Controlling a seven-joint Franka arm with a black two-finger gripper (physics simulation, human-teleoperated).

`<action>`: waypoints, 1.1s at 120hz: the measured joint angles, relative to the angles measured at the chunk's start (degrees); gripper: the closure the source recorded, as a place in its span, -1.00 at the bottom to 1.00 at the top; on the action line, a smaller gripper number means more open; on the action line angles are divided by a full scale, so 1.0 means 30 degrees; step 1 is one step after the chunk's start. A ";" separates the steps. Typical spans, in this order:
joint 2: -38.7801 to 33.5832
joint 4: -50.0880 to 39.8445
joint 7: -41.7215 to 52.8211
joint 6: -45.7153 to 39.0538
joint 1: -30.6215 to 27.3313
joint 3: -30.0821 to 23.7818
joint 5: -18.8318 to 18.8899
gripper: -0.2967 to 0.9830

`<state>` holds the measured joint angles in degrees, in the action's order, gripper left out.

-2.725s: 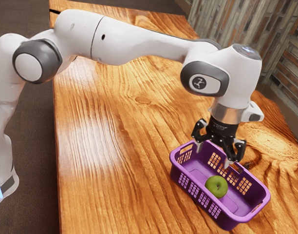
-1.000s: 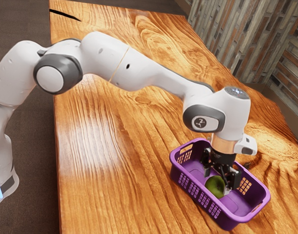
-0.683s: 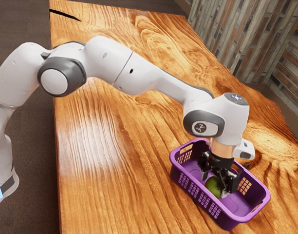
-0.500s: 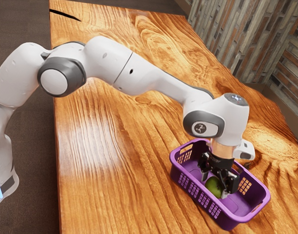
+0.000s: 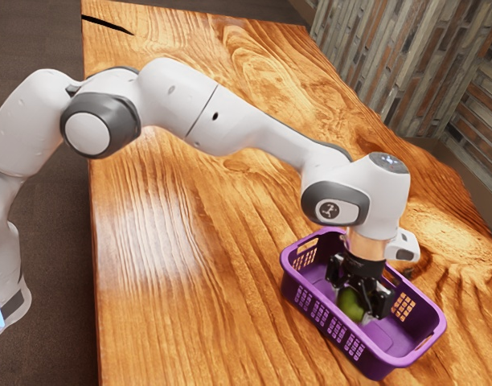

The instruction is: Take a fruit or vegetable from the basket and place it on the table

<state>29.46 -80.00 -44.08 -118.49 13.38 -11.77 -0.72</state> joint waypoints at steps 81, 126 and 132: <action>-0.2605 0.4309 -0.3842 0.0092 0.7839 -0.0277 0.2339 -0.09; -0.1339 0.4257 -0.5293 -0.0895 0.8581 -0.0251 0.1861 -0.45; -0.1710 0.3334 -0.5443 -0.1089 0.8836 0.0695 0.1797 -0.48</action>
<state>24.33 -70.00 -60.41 -121.76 39.89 -9.69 4.67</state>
